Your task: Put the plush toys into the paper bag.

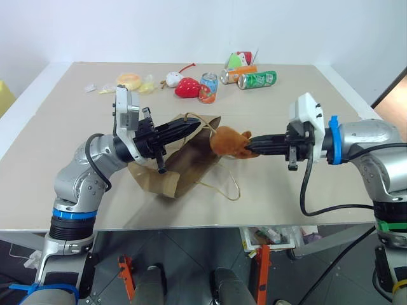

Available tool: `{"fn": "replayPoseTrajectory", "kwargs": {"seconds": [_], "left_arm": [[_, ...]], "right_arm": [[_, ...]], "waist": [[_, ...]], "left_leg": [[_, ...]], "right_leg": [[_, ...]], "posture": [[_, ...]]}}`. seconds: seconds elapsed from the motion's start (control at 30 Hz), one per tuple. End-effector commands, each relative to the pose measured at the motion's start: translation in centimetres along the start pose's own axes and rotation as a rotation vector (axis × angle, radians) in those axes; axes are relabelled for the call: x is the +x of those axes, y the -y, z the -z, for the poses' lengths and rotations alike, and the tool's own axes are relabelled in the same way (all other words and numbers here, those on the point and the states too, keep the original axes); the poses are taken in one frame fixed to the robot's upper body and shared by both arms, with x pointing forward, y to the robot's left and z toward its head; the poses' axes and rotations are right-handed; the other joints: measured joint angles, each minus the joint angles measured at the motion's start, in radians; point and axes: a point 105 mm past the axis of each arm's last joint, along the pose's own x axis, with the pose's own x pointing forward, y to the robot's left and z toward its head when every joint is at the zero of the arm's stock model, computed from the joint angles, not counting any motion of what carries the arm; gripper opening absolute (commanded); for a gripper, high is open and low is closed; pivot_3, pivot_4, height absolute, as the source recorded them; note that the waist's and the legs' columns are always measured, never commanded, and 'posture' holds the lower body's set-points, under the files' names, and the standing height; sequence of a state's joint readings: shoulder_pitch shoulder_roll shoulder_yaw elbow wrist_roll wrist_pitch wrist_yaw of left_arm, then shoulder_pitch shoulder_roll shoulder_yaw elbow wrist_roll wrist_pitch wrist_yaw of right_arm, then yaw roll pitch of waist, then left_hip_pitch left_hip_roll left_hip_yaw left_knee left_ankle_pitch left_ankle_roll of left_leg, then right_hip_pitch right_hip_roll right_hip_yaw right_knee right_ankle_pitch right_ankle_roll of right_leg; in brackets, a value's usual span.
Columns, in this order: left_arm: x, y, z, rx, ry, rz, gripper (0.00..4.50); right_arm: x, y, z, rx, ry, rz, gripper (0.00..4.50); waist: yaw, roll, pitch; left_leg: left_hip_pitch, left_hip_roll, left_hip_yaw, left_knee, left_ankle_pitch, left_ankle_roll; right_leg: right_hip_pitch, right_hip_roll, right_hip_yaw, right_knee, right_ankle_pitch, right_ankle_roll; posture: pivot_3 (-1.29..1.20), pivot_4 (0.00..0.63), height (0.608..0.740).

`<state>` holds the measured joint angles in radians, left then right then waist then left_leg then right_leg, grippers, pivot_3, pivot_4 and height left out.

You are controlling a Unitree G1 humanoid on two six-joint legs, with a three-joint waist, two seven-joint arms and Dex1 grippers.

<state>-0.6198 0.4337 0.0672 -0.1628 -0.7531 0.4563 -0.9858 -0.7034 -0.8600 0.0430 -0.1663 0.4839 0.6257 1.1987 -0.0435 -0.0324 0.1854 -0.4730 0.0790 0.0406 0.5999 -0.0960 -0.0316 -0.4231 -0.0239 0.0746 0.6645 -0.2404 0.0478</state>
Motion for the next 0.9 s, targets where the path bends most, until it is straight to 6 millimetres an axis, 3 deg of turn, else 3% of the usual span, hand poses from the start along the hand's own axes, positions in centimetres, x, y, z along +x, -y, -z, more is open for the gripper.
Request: {"fn": "replayPoseTrajectory", "kwargs": {"seconds": [0.03, 0.4, 0.9], "left_arm": [[0.4, 0.4, -1.2, 0.043, 0.026, 0.017, 0.00], [0.5, 0.4, -1.1, 0.039, 0.032, 0.016, 0.00], [0.5, 0.5, -1.0, 0.039, 0.031, 0.023, 0.00]], "right_arm": [[0.0, -0.3, -1.1, -0.046, 0.016, -0.007, 0.05], [4.9, -1.2, 0.4, -0.051, -0.022, -0.081, 0.05], [9.3, -0.2, -1.1, -0.050, 0.066, -0.076, 0.05]], "waist": [[0.000, 0.000, 0.000], [-0.001, 0.000, 0.000], [-0.001, 0.000, 0.000]], "left_leg": [[0.000, 0.000, 0.000, 0.000, 0.000, 0.000], [0.000, 0.000, 0.000, 0.000, 0.000, 0.000], [0.000, 0.000, 0.000, 0.000, 0.000, 0.000]], "right_leg": [[0.000, 0.000, 0.000, 0.000, 0.000, 0.000], [0.000, 0.000, 0.000, 0.000, 0.000, 0.000], [0.000, 0.001, 0.000, 0.000, 0.001, 0.000]], "posture": [[0.00, 0.150, 0.740], [0.00, 0.150, 0.740], [0.00, 0.150, 0.740]]}}
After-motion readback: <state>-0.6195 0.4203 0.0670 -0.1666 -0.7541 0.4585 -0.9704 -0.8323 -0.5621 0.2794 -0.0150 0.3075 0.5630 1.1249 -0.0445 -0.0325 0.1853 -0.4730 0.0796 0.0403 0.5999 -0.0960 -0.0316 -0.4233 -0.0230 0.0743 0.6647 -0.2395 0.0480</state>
